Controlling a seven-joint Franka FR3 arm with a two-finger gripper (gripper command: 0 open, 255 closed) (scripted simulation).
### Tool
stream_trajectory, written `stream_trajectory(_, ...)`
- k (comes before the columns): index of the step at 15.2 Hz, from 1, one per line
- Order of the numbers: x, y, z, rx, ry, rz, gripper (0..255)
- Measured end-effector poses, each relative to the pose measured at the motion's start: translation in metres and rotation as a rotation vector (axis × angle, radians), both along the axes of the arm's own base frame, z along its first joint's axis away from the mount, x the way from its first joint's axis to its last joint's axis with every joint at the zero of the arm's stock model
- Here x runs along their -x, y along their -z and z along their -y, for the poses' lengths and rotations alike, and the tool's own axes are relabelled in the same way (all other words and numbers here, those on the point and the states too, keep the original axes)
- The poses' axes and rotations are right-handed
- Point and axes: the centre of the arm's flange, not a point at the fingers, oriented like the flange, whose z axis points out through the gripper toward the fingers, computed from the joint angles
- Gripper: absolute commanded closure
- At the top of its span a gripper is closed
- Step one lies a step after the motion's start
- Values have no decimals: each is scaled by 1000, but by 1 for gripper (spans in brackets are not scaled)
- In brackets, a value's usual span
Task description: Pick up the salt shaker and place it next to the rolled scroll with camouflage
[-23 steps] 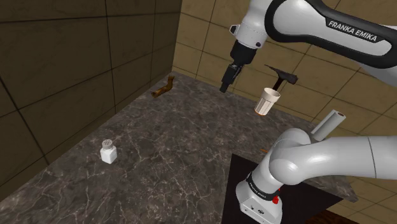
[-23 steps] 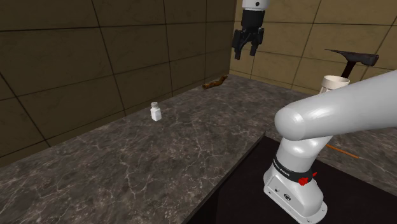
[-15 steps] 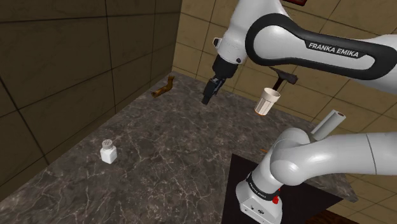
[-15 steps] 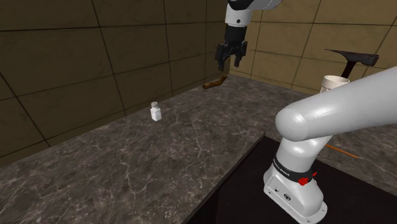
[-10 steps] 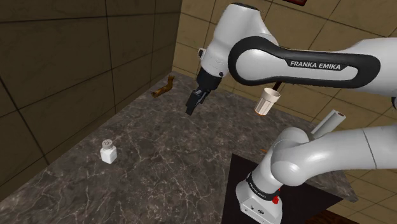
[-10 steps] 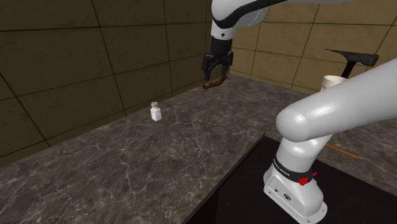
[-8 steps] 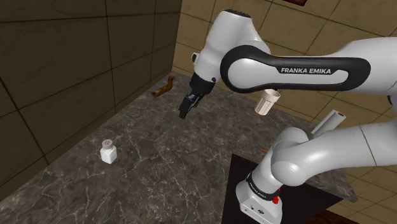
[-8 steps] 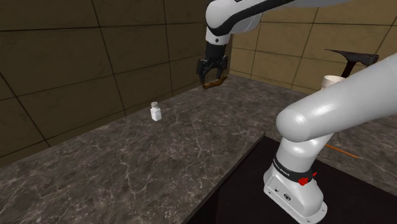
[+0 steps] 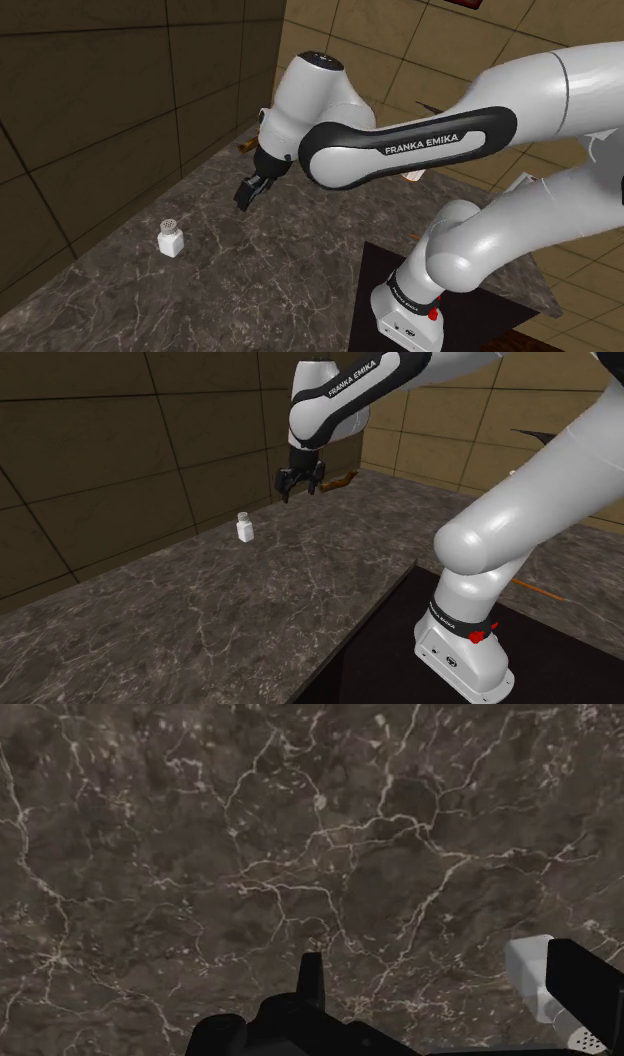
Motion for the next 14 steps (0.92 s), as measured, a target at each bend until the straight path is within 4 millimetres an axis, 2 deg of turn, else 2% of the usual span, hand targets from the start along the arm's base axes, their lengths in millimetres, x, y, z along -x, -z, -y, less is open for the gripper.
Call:
stream_trajectory(7, -20, 48, -66, -18, -10, 53, 0)
stream_trajectory(14, -52, 85, -132, -40, -18, 102, 0)
